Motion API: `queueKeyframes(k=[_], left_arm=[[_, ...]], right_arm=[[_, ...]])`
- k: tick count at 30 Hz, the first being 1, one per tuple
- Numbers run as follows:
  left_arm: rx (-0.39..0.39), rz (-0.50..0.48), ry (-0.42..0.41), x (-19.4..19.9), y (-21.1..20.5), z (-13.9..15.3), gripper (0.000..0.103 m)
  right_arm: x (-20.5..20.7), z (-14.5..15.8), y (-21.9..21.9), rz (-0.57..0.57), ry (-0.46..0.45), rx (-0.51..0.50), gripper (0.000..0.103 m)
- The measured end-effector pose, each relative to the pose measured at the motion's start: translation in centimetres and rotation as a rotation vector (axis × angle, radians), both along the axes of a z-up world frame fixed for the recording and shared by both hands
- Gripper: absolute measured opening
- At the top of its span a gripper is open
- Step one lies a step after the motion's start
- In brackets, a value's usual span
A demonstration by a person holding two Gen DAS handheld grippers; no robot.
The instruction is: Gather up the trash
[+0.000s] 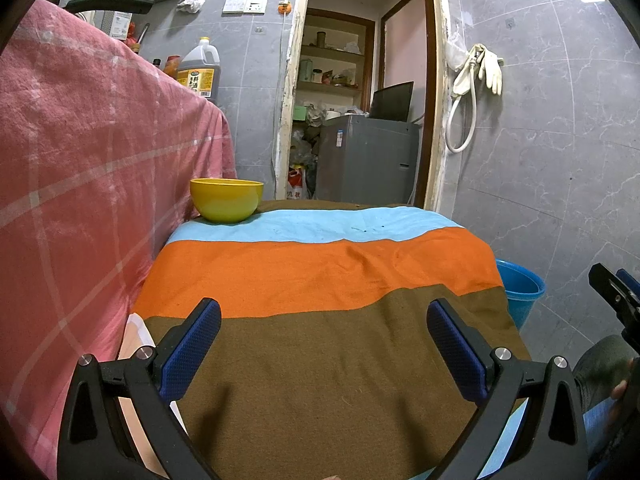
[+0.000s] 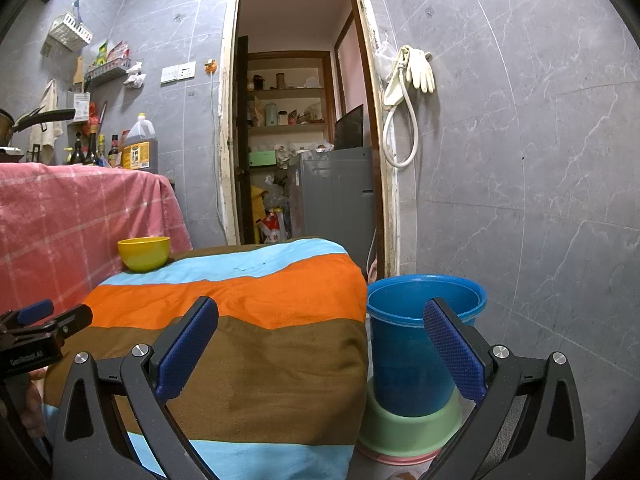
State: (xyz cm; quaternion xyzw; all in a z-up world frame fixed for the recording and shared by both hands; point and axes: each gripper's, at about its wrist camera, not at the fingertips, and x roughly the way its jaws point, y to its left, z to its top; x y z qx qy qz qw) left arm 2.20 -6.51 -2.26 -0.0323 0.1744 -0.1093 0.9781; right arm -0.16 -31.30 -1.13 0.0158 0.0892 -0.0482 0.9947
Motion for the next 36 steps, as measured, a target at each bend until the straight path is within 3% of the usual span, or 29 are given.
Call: queueKeyframes(k=[36], left_arm=[[0.001,0.001,-0.001,-0.06,-0.12,-0.07,0.101]], right_arm=[[0.00,-0.03,0.18,-0.001,0.000,0.003,0.103]])
